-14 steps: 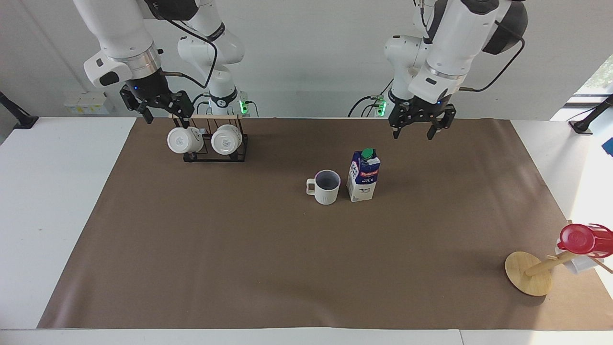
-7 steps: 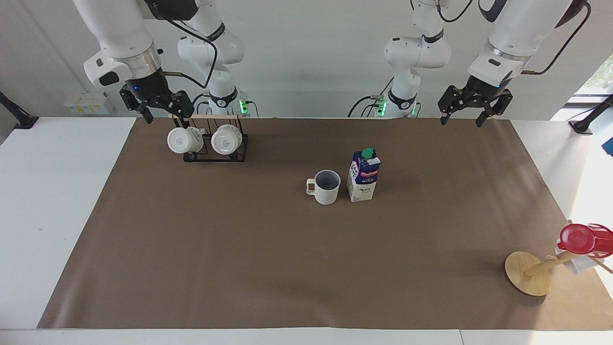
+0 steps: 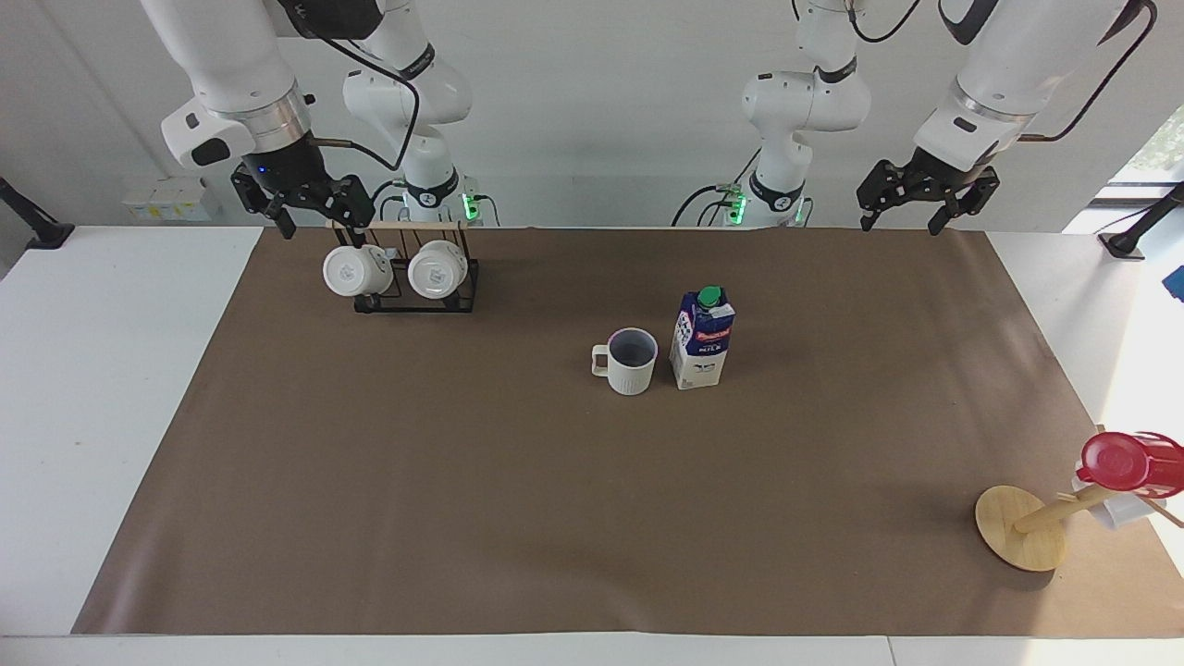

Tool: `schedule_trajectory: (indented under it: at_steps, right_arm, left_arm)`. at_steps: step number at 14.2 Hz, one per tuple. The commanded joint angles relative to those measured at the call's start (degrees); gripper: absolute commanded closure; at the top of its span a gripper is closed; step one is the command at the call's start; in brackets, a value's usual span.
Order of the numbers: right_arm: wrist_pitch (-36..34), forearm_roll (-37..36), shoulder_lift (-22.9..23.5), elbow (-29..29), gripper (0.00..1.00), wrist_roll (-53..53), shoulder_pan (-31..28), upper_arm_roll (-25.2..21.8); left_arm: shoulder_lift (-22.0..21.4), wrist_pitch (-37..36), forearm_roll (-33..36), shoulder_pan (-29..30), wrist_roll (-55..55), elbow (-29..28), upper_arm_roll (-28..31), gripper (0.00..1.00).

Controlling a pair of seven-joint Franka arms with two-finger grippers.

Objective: Place cup and milk on table
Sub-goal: 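Open the left gripper and draw it back away from the carton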

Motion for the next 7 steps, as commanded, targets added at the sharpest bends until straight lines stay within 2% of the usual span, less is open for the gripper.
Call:
schedule_trajectory:
  at_steps: [1,7]
  right_arm:
    - [0.27,0.78,-0.92,-1.06,0.00,-1.24,-0.85,0.31]
    - [0.27,0.78,-0.92,-1.06,0.00,-1.24,-0.85,0.31]
  left_arm:
    - [-0.49,-1.47,0.88,1.07,2.09,0.76,1.02,0.00]
    - [-0.49,-1.82,1.58,2.04,1.83,0.76,1.03,0.00]
